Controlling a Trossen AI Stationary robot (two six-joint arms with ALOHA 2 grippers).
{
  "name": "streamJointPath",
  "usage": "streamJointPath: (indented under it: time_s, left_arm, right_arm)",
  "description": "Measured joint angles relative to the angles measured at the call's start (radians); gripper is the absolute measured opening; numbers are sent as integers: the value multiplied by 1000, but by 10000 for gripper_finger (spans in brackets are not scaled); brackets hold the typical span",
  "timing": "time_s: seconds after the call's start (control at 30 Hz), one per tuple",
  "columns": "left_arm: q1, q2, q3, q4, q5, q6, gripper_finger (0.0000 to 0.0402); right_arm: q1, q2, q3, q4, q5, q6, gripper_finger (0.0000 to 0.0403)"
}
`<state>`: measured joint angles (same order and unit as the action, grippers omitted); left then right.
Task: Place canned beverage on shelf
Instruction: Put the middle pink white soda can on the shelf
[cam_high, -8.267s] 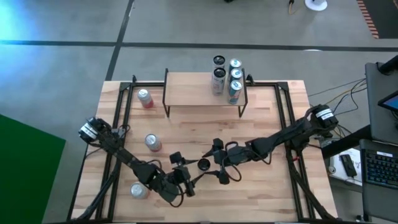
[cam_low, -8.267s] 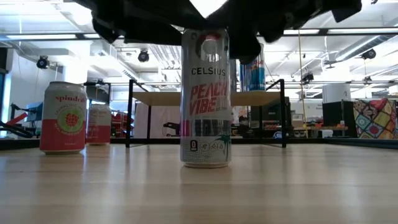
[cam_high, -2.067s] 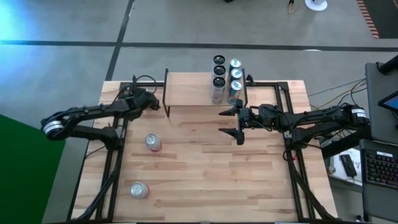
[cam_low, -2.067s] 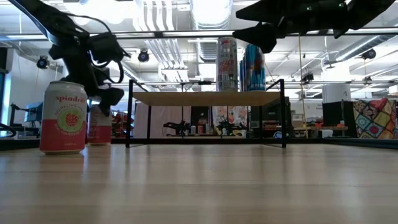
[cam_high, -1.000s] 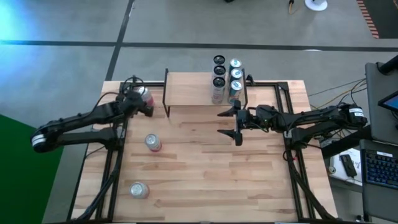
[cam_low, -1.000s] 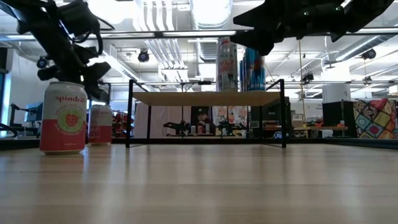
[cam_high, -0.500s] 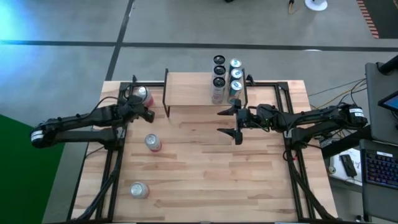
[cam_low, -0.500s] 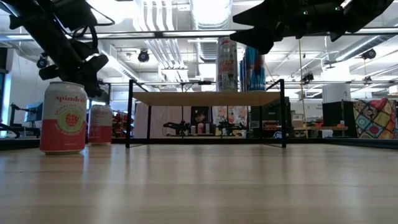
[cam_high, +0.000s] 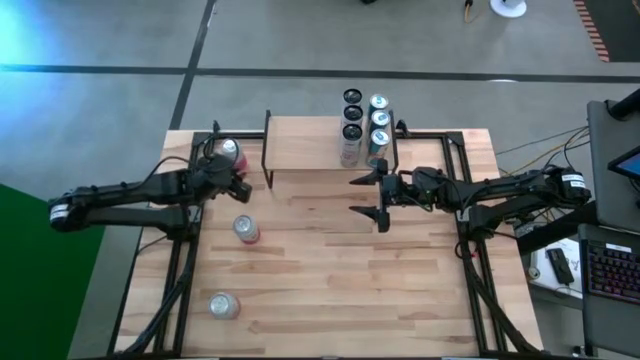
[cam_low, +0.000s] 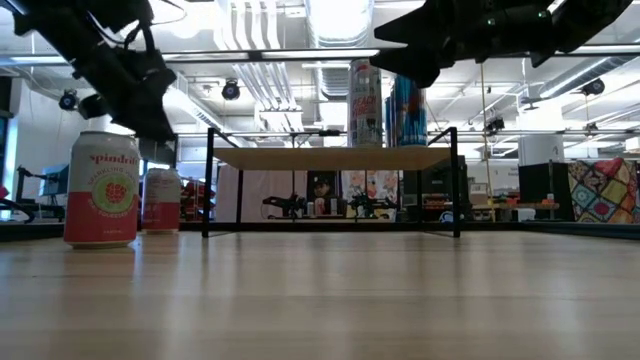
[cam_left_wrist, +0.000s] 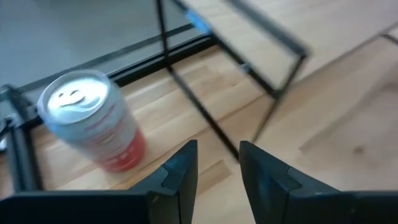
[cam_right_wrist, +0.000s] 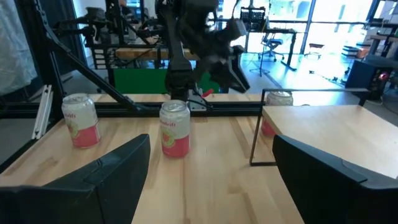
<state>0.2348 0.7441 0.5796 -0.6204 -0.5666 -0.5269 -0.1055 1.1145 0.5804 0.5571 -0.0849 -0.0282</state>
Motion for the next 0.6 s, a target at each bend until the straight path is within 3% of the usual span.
streamJointPath:
  time_s: [0.4,0.6]
  left_arm:
    - [-216,6,167,4,23,75,102]
    - [-258,45,151,-8,-148,-14,107]
  right_arm:
    - [0,0,0,-61,-31,9,327]
    - [0,0,1,-68,-32,30,327]
